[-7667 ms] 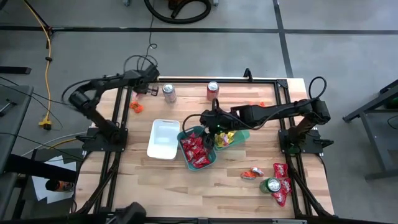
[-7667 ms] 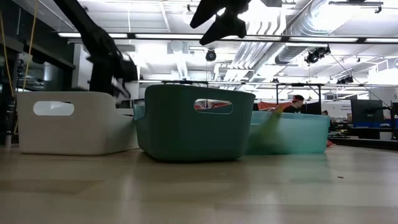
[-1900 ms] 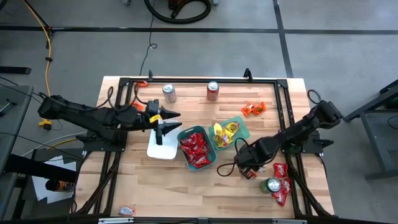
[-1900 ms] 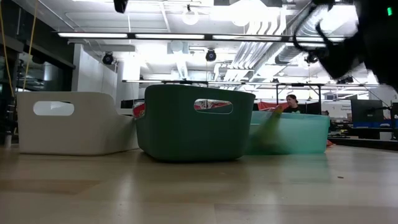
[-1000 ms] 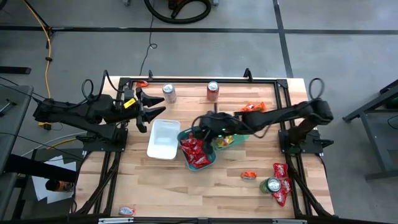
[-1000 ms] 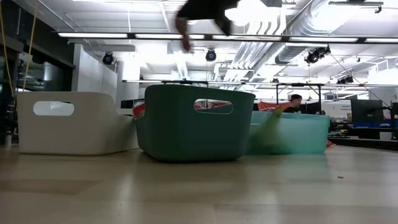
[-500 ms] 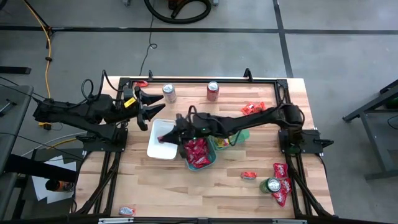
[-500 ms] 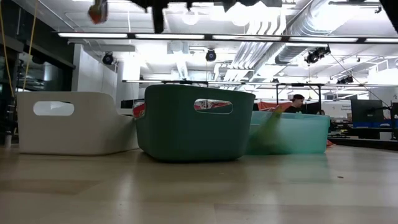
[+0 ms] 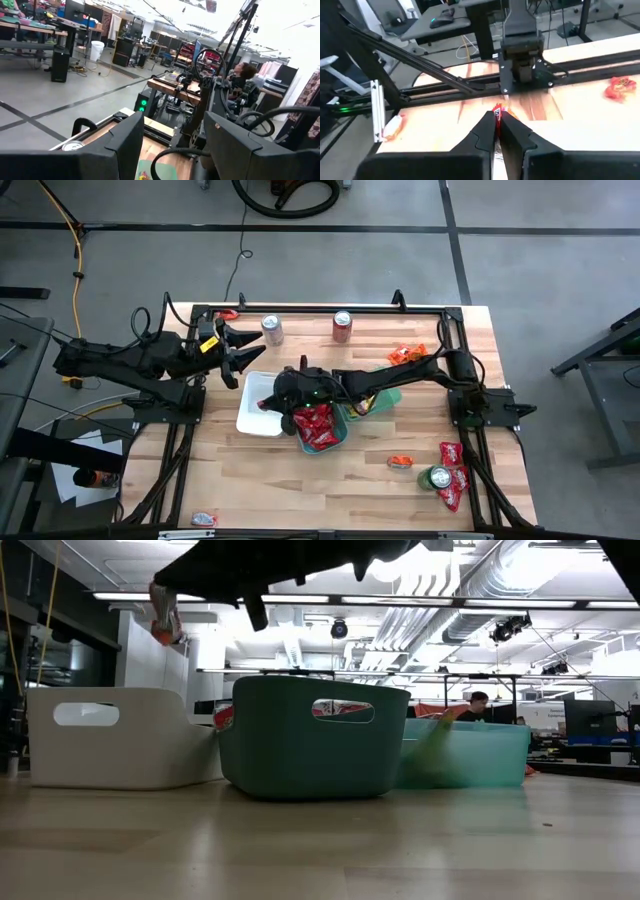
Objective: Sort candy
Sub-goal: Put the orange chocolate into the white bin
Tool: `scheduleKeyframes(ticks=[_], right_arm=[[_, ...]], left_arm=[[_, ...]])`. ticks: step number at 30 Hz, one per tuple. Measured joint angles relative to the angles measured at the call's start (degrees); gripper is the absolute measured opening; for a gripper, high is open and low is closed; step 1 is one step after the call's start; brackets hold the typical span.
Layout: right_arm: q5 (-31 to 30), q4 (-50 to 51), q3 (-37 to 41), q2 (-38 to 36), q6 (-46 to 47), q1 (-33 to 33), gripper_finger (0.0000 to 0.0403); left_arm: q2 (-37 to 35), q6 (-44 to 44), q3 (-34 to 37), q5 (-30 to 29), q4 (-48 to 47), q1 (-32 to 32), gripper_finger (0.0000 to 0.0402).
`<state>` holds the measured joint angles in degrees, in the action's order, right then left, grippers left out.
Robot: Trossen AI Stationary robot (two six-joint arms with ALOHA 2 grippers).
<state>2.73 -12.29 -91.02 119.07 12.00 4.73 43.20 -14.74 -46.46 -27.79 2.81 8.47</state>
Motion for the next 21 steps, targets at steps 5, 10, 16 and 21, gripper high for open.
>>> scheduleKeyframes(ticks=[5, 10, 16, 21], right_arm=[[-0.2, 0.1, 0.0, 0.0, -0.4, 0.0, 0.0048], [-1.8, 0.1, 0.0, 0.0, 0.4, 0.0, 0.0111], [-2.6, 2.6, 0.0, -1.4, -1.1, -0.4, 0.0199], [-2.6, 15.0, -0.1, -9.3, -5.3, -2.6, 0.0233]], left_arm=[[0.0, 0.0, 0.0, 0.0, 0.0, 0.0, 0.0195], [0.0, 0.0, 0.0, 0.0, 0.0, 0.0, 0.0195], [0.0, 0.0, 0.0, 0.0, 0.0, 0.0, 0.0195], [0.0, 0.0, 0.0, 0.0, -0.5, 0.0, 0.0195]])
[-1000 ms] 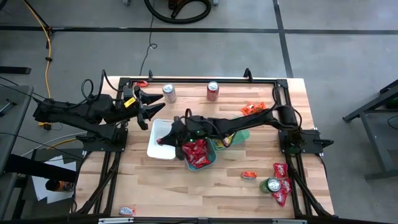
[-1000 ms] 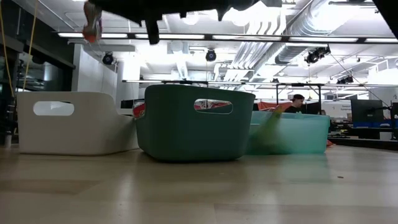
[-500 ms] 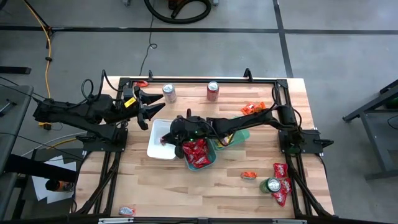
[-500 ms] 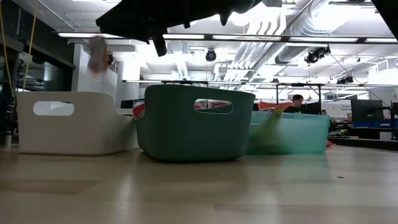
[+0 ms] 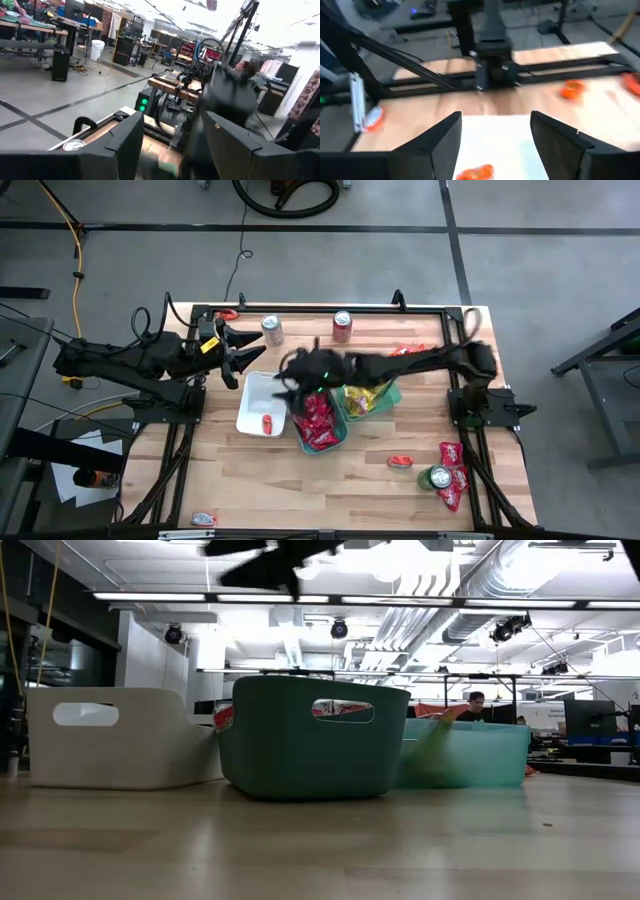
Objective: Sort candy
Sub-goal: Put the orange chocolate into the white bin
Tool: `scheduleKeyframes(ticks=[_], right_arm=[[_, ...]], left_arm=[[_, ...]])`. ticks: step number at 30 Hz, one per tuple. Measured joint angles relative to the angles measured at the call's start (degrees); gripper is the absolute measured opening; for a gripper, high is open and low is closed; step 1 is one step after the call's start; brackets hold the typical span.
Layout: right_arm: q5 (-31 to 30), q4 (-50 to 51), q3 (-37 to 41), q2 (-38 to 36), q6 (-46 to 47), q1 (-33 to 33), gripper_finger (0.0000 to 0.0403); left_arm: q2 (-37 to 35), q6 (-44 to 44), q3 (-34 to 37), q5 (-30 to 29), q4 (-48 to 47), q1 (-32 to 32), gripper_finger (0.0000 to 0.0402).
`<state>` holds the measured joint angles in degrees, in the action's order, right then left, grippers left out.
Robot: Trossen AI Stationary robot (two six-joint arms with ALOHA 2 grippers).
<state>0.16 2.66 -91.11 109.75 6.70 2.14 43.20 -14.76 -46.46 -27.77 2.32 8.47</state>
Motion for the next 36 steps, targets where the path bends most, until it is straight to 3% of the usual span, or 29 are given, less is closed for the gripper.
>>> scheduleKeyframes(ticks=[7, 13, 19, 24, 31, 33, 36], right_arm=[[-0.7, 25.5, 0.0, -12.9, -3.1, -2.1, 0.0236], [-8.3, 41.0, 1.4, -20.2, -3.8, -0.3, 0.0236], [-12.0, 36.6, 17.8, -31.4, 5.4, 1.6, 0.0236], [-13.0, 26.1, 33.7, -40.6, 18.7, 2.9, 0.0236], [-13.7, 18.7, 41.4, -46.1, 27.2, 4.2, 0.0236], [-14.0, 18.4, 41.2, -46.2, 27.0, 4.2, 0.0236], [-14.1, 18.0, 40.4, -46.1, 25.4, 3.8, 0.0236]], left_arm=[[0.0, 0.0, 0.0, 0.0, -1.5, 0.0, 0.0195], [0.0, 0.0, 0.0, 0.0, -1.3, 0.0, 0.0195], [0.0, 0.4, 0.0, 0.0, -1.6, 0.0, 0.0195], [0.0, 2.0, 0.0, 0.0, -1.7, 0.0, 0.0195], [0.6, 0.8, -0.3, -6.0, -1.3, -2.1, 0.0195], [1.4, -1.6, -2.8, -7.2, -6.7, -5.6, 0.0195], [4.6, -5.4, -11.6, -6.7, -26.7, -14.0, 0.0195]])
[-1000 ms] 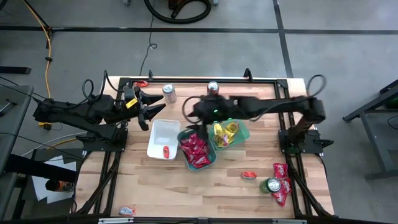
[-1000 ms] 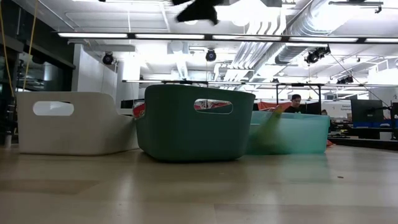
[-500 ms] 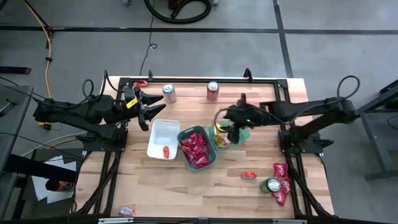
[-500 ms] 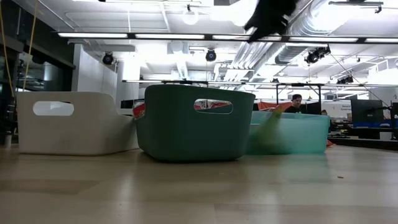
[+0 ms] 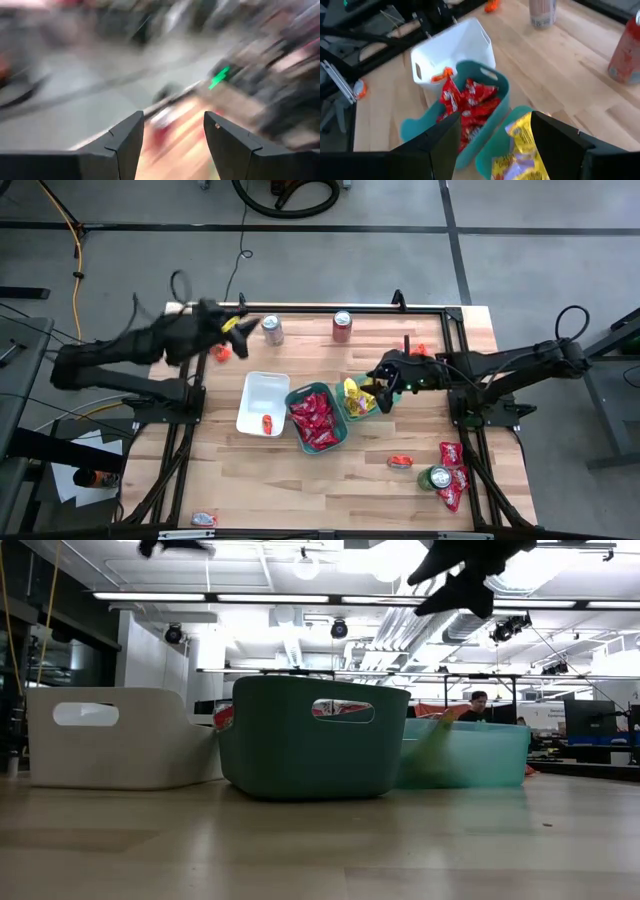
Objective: Sort candy
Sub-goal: Put the orange chocolate into the white bin
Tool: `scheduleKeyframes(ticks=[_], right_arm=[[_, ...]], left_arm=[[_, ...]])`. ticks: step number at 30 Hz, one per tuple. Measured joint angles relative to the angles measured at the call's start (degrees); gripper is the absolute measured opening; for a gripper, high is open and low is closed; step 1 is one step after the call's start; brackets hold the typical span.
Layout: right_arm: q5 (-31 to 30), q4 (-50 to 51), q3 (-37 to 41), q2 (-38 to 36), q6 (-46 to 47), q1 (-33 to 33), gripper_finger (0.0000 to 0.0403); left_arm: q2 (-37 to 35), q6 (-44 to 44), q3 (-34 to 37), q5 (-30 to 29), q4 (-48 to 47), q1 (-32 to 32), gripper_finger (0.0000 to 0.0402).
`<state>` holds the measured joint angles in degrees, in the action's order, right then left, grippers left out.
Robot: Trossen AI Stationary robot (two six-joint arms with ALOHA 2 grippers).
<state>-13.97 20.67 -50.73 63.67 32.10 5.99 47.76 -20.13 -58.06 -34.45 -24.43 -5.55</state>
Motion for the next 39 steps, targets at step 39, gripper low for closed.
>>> scheduleKeyframes(ticks=[39], right_arm=[[-2.5, -0.9, -0.2, 0.1, 3.0, -1.5, 0.0236]], left_arm=[[39.0, 2.3, 14.9, 14.2, -24.5, -37.6, 0.0195]])
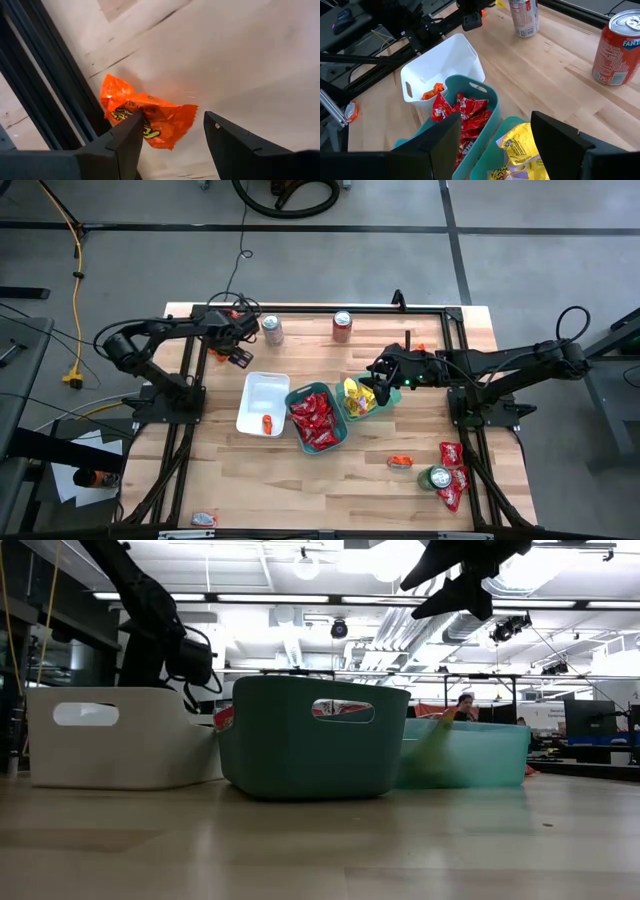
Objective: Sort candy
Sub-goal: Put the orange chocolate into the white bin
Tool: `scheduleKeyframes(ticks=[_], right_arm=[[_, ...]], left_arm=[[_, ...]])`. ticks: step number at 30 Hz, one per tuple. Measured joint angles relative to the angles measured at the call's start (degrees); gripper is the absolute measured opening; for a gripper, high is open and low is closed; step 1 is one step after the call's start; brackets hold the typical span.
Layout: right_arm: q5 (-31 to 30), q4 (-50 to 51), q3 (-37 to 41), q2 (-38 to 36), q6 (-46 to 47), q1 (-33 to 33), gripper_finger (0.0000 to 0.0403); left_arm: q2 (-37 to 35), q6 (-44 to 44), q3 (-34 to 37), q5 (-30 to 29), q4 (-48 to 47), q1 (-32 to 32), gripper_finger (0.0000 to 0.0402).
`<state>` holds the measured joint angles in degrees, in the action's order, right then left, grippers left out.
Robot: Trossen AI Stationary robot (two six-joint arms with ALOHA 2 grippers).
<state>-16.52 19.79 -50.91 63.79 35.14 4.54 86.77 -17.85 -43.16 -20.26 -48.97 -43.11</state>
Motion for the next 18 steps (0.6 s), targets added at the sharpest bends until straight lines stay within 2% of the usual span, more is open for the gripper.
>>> scheduleKeyframes(ticks=[7, 10, 14, 15, 18], right_arm=[[0.0, 0.0, 0.0, 0.0, 0.0, 0.0, 0.0236], [0.0, 0.0, 0.0, 0.0, 0.0, 0.0, 0.0236], [0.0, 0.0, 0.0, 0.0, 0.0, 0.0, 0.0236], [0.0, 0.0, 0.0, 0.0, 0.0, 0.0, 0.0236], [0.0, 0.0, 0.0, 0.0, -0.5, 0.0, 0.0236]], left_arm=[[4.2, 1.9, 0.0, -1.3, 1.0, 0.0, 0.0182], [5.0, 3.1, -0.1, -1.0, 1.2, 0.1, 0.0136], [3.1, 4.6, 0.1, 0.7, 0.9, 0.0, 0.0029], [1.8, 4.6, 0.0, 1.7, 0.7, 0.0, 0.0016], [-4.0, 4.3, -1.1, 4.1, 0.1, 0.2, 0.0015]])
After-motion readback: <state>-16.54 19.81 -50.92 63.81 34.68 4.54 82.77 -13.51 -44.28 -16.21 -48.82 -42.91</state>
